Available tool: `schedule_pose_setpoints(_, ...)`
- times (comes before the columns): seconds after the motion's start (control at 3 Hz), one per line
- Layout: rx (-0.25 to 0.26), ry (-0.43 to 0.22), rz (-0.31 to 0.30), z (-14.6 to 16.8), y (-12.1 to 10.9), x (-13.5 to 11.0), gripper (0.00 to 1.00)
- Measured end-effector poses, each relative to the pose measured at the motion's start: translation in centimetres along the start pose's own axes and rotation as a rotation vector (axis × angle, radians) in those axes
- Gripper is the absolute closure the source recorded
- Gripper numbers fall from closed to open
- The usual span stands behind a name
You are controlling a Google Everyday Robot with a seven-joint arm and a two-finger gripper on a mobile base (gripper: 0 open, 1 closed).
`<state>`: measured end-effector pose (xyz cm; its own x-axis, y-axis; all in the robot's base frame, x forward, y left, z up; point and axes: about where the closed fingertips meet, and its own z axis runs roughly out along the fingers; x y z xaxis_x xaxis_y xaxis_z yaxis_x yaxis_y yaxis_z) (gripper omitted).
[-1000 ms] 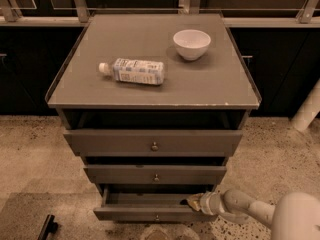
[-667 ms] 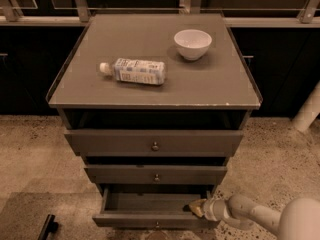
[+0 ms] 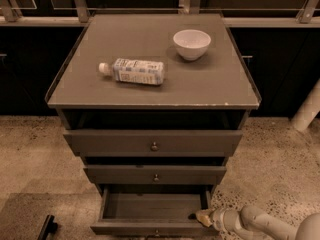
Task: Open bottom drawer
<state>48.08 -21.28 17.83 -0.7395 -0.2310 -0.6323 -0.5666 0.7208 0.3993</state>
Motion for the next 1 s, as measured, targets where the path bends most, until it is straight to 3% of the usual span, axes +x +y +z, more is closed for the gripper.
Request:
schedule_pose_setpoints(0.33, -0.015, -0.012, 0.046, -1.1, 0.4, 1.4, 1.0)
schedule_pose_setpoints(0.67, -0.024, -0.088, 0.067, -2.5, 0.7, 0.9, 1.0)
schedule_pose_setpoints(1.0, -0.001, -0.245, 0.025, -6.5, 1.5, -2.8, 0.91)
